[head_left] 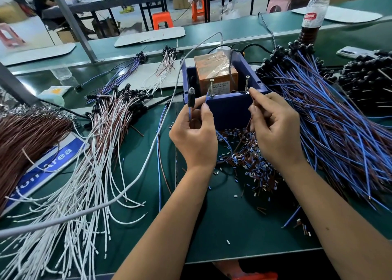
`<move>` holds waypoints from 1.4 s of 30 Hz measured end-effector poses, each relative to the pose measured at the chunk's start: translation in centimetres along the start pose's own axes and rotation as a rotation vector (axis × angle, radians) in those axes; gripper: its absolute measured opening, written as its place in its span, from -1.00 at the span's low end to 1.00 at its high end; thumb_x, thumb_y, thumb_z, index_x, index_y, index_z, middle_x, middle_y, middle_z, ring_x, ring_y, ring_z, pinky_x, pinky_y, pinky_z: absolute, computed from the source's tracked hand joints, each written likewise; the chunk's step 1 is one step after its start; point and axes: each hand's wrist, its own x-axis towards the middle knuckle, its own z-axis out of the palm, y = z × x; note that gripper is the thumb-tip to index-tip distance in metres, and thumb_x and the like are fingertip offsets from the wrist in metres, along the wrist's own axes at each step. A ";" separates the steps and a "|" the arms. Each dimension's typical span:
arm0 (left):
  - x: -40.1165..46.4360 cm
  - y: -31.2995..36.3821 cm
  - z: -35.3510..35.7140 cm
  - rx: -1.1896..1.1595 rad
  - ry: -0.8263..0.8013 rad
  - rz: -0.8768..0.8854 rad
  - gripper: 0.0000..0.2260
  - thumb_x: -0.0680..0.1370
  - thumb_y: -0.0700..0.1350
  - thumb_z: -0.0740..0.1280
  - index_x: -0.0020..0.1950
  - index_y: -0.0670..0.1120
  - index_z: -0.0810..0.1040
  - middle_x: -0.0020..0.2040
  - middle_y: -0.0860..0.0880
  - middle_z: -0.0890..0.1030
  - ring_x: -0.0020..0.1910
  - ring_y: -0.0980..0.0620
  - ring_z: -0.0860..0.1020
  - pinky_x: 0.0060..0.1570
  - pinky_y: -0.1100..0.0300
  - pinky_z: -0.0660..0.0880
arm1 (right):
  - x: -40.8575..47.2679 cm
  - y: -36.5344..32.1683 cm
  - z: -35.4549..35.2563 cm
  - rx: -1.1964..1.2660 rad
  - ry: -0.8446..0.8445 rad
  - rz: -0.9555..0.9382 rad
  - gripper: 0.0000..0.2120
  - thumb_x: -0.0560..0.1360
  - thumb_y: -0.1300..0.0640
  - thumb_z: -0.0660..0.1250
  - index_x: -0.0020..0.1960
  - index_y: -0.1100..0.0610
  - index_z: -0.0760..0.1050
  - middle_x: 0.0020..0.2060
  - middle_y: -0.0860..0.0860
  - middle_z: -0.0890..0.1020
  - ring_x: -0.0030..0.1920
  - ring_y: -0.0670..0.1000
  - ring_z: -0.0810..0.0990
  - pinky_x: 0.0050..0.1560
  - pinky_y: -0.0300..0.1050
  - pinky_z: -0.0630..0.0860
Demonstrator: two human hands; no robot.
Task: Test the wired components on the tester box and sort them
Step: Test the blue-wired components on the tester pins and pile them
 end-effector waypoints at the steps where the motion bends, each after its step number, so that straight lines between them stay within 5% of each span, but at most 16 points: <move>1: 0.0 0.0 0.0 -0.007 0.007 -0.012 -0.87 0.57 -0.17 0.39 0.04 -0.10 0.73 -0.30 0.04 0.60 -0.29 -0.21 0.60 -0.22 0.02 0.57 | 0.0 -0.1 0.0 -0.001 -0.003 -0.001 -0.65 0.68 0.32 0.27 0.45 0.27 0.50 -0.06 0.08 0.57 -0.27 0.02 0.60 -0.25 -0.04 0.60; 6: 0.2 0.0 -0.1 -0.002 -0.053 -0.023 -0.87 0.59 -0.19 0.42 0.03 0.01 0.72 -0.31 0.08 0.66 -0.30 0.02 0.63 -0.19 0.23 0.55 | 0.0 -0.3 -0.1 -0.020 -0.009 -0.026 -0.66 0.68 0.33 0.26 0.45 0.28 0.50 -0.08 0.07 0.56 -0.29 -0.03 0.59 -0.25 -0.14 0.59; 10: 0.4 0.3 -0.1 0.058 -0.063 0.011 -0.72 0.59 -0.18 0.42 -0.17 0.22 0.62 -0.35 0.10 0.64 -0.34 0.07 0.59 -0.24 0.16 0.54 | 0.2 -0.2 0.0 -0.048 0.007 -0.038 -0.67 0.67 0.36 0.27 0.42 0.31 0.52 -0.08 0.09 0.57 -0.29 -0.04 0.59 -0.26 -0.11 0.59; 13: 0.6 0.2 -0.2 0.057 -0.051 0.017 -0.70 0.59 -0.18 0.41 -0.20 0.21 0.61 -0.35 0.08 0.63 -0.35 -0.01 0.59 -0.26 0.11 0.54 | 0.1 -0.2 0.0 -0.049 0.003 -0.038 -0.66 0.67 0.36 0.27 0.43 0.31 0.51 -0.08 0.08 0.57 -0.28 -0.04 0.59 -0.26 -0.12 0.60; 18: 0.5 0.2 -0.2 0.054 -0.064 0.004 -0.73 0.60 -0.18 0.41 -0.19 0.18 0.62 -0.36 0.07 0.63 -0.37 0.12 0.54 -0.28 0.21 0.49 | 0.2 -0.2 0.0 -0.047 -0.001 -0.037 -0.66 0.67 0.35 0.26 0.44 0.31 0.50 -0.07 0.10 0.58 -0.26 0.01 0.59 -0.25 -0.08 0.61; 22: 0.3 0.3 -0.2 0.025 -0.048 0.012 -0.77 0.60 -0.17 0.41 -0.12 0.17 0.66 -0.35 -0.01 0.63 -0.35 -0.03 0.57 -0.27 0.18 0.52 | 0.1 -0.1 0.0 -0.041 0.013 -0.027 -0.65 0.67 0.34 0.26 0.44 0.29 0.50 -0.06 0.07 0.58 -0.25 0.00 0.60 -0.24 -0.13 0.60; 28: 0.0 0.7 -0.2 -0.022 0.003 -0.038 -0.86 0.60 -0.16 0.41 0.03 0.06 0.72 -0.34 0.11 0.64 -0.34 0.13 0.58 -0.27 0.31 0.48 | 0.0 0.1 -0.2 -0.051 0.143 0.059 -0.64 0.66 0.28 0.30 0.44 0.24 0.53 -0.09 0.01 0.57 -0.18 0.00 0.55 -0.18 -0.15 0.54; 34: -1.6 2.1 1.2 -0.044 -0.127 -0.111 -0.85 0.61 -0.14 0.41 -0.04 0.11 0.71 -0.34 0.03 0.64 -0.33 0.15 0.56 -0.24 0.36 0.49 | 0.2 0.3 -1.0 -0.101 0.250 0.155 -0.67 0.65 0.25 0.31 0.40 0.24 0.57 -0.06 0.01 0.60 -0.11 -0.07 0.58 -0.08 -0.33 0.49; 39: -1.5 4.0 3.6 0.025 -0.277 -0.133 -0.82 0.61 -0.12 0.42 -0.15 0.12 0.68 -0.31 -0.06 0.66 -0.32 0.08 0.54 -0.24 0.11 0.55 | 0.3 0.6 -4.2 0.062 0.388 0.373 -0.66 0.67 0.11 0.29 0.42 0.15 0.56 -0.12 0.12 0.65 -0.32 -0.07 0.59 -0.27 -0.13 0.58; 42: -1.5 4.9 6.1 0.067 -0.408 -0.183 -0.84 0.61 -0.08 0.43 -0.17 0.06 0.68 -0.35 0.05 0.63 -0.34 0.14 0.52 -0.23 0.16 0.53 | 0.3 -0.2 -7.4 -0.128 0.523 0.259 -0.69 0.68 0.12 0.25 0.36 0.15 0.59 0.03 0.07 0.57 -0.19 -0.07 0.58 -0.15 -0.09 0.56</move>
